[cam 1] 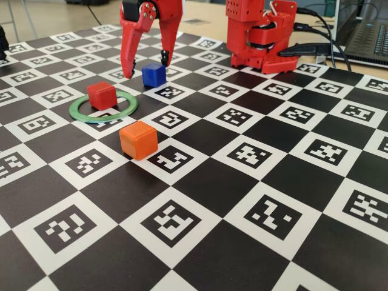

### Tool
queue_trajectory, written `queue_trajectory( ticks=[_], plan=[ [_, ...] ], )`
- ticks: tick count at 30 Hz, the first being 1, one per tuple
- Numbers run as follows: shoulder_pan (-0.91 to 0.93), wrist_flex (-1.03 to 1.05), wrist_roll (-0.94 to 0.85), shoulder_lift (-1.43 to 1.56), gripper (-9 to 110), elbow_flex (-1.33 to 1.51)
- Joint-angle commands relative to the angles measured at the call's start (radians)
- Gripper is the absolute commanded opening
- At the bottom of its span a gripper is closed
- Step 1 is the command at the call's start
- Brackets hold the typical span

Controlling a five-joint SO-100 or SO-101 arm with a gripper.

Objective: Grab the red cube then put it in the green circle then put the blue cube on top and finally the orange cube on top

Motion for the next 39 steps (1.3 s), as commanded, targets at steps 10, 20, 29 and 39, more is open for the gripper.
queue_trajectory(
  ticks=[10,20,29,39],
  plan=[
    [-0.028,-0.074,-0.008,-0.029,42,0.015],
    [-0.028,-0.081,-0.101,-0.029,42,0.015],
    [-0.029,-0.094,-0.187,-0.032,42,0.015],
    [-0.032,-0.107,-0.193,-0.034,42,0.012]
  ],
)
